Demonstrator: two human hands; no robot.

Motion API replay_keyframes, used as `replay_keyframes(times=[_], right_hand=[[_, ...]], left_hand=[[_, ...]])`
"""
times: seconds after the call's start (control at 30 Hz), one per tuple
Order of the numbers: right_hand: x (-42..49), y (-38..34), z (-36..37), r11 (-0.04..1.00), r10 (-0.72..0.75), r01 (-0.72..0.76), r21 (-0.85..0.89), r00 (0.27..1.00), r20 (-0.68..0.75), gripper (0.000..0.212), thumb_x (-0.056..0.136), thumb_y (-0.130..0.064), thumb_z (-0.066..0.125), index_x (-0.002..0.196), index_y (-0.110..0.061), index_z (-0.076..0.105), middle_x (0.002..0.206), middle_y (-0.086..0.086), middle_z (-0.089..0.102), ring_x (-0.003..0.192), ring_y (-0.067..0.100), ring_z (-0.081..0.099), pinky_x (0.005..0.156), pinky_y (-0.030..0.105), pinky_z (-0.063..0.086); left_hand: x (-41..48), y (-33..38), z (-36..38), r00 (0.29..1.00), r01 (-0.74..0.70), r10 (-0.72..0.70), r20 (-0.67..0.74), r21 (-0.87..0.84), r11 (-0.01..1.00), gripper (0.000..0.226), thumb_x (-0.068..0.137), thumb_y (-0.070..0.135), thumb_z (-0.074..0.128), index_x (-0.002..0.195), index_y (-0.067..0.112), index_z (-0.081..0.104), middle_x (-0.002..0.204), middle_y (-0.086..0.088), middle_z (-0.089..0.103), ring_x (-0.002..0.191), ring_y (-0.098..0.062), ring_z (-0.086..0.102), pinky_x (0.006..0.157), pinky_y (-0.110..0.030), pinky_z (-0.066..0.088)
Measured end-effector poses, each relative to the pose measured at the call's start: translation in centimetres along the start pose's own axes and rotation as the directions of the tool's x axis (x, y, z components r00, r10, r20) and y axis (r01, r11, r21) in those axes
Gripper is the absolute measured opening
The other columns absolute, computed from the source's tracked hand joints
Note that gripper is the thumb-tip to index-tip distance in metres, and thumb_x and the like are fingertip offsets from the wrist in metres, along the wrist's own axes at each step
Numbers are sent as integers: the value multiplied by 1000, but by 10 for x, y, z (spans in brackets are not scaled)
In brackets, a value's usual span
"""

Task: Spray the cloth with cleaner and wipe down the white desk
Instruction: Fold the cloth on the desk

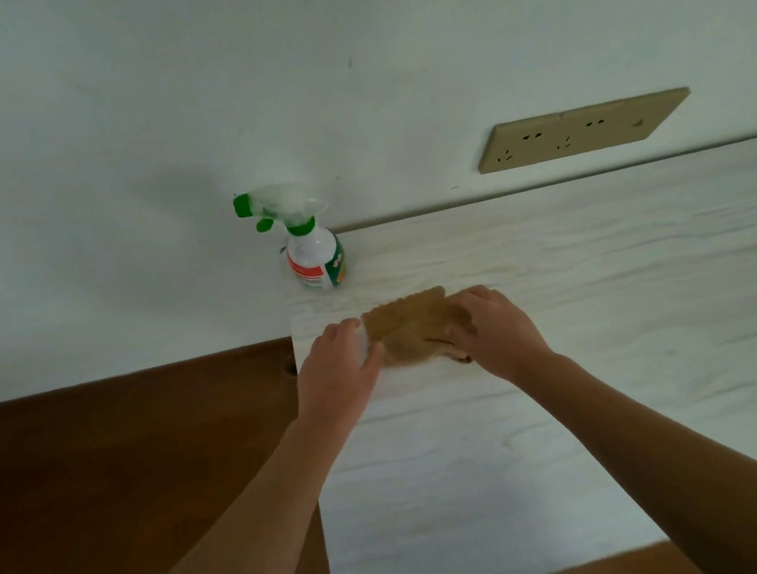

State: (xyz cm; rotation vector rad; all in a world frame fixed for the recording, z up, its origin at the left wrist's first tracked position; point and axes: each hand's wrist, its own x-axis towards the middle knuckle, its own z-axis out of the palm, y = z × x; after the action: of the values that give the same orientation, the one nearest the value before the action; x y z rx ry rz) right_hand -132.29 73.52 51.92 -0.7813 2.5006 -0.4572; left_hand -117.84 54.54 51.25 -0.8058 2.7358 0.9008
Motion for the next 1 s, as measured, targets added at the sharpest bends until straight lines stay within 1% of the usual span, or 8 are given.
replay_keyframes(times=[0.07, 0.2, 0.33, 0.43, 0.5, 0.67, 0.83, 1.0], right_hand=[[16, 0, -1, 999, -45, 45, -10, 999, -13, 44, 96, -31, 58, 139, -22, 53, 138, -3, 53, 126, 18, 47, 99, 34, 44], [43, -2, -3, 998, -61, 61, 8, 997, 53, 42, 93, -28, 59, 135, -29, 53, 128, -7, 57, 117, 16, 53, 96, 35, 47], [53, 1, 1, 988, -109, 123, -92, 983, 144, 23, 91, -26, 60, 114, -27, 62, 106, -4, 56, 104, 20, 55, 82, 35, 48], [50, 2, -1, 984, -147, 161, -82, 977, 154, 15, 90, -25, 58, 105, -24, 64, 106, -4, 52, 102, 17, 49, 81, 34, 46], [47, 5, -4, 984, -161, 170, -49, 976, 144, 9, 92, -24, 54, 100, -23, 58, 102, -5, 54, 96, 17, 51, 76, 32, 43], [39, 18, -24, 994, -108, 102, 42, 976, 190, 7, 96, -24, 53, 103, -26, 56, 88, -6, 65, 82, 18, 60, 72, 34, 50], [42, 18, -70, 984, -140, 133, 121, 989, 54, 4, 92, -30, 63, 89, -27, 65, 80, -10, 64, 80, 14, 60, 69, 29, 41], [39, 7, -117, 964, -166, 190, 187, 977, -137, 5, 89, -28, 67, 86, -29, 64, 75, -10, 64, 72, 8, 58, 64, 26, 42]], left_hand=[[13, 3, 5, 1000, 25, -25, -4, 32, 999, 49, 102, 45, 55, 143, 18, 50, 134, -1, 61, 121, -20, 58, 96, -41, 55], [34, 15, 13, 999, 31, -32, 11, 87, 996, 48, 100, 44, 60, 141, 20, 53, 129, 0, 58, 120, -19, 56, 94, -34, 51], [44, 26, 20, 996, 51, -58, 64, 101, 994, 33, 96, 33, 63, 127, 23, 58, 111, 3, 59, 108, -20, 58, 84, -32, 49], [45, 31, 21, 992, 106, -111, 63, 76, 991, 31, 94, 27, 63, 125, 22, 61, 113, 2, 62, 108, -21, 59, 85, -34, 49], [44, 33, 20, 991, 104, -110, 78, 80, 991, 19, 94, 27, 61, 112, 20, 66, 104, 0, 59, 100, -22, 58, 79, -33, 47], [42, 44, 5, 992, 112, -98, 76, -204, 972, 10, 93, 25, 68, 100, 18, 66, 91, 0, 66, 85, -17, 61, 72, -29, 47], [46, 63, -29, 998, 37, -52, -30, -359, 933, 10, 91, 21, 74, 97, 16, 67, 83, 4, 65, 79, -11, 61, 69, -23, 47], [55, 90, -63, 978, -101, 21, -205, -387, 917, 13, 89, 23, 77, 94, 21, 65, 82, 6, 67, 73, -9, 61, 65, -17, 43]])
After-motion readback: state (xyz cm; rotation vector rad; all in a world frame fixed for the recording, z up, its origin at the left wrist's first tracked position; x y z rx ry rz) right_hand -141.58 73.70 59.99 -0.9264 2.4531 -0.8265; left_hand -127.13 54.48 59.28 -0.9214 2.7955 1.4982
